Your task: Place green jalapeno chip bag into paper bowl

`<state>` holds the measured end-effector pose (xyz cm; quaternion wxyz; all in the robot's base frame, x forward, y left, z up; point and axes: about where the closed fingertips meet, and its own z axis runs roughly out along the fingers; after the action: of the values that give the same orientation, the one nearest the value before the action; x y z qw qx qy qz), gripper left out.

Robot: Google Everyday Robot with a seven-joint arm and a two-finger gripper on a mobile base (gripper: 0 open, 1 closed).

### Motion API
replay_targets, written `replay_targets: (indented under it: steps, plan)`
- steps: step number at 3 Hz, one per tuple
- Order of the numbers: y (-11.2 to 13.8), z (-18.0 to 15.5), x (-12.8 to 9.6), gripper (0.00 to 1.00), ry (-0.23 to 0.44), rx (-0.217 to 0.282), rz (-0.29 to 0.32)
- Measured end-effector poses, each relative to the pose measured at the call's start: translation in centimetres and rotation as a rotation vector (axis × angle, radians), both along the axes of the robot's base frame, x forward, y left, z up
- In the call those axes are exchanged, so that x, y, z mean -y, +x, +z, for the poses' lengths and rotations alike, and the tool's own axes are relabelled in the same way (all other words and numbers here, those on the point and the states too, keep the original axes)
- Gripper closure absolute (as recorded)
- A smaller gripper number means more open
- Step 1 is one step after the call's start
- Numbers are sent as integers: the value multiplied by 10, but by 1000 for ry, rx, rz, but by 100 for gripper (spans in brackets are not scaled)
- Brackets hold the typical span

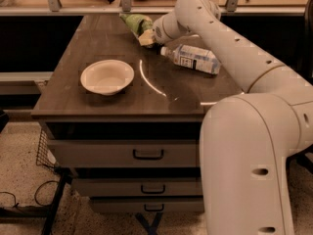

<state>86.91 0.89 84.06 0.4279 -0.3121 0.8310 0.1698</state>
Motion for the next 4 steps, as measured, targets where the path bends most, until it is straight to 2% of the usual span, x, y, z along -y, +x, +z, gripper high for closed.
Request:
replay_targets:
  steps: [1,4]
  plan:
    - [0,1,-1,100,0,-1,1]
    - [0,2,-1,100,0,-2,1]
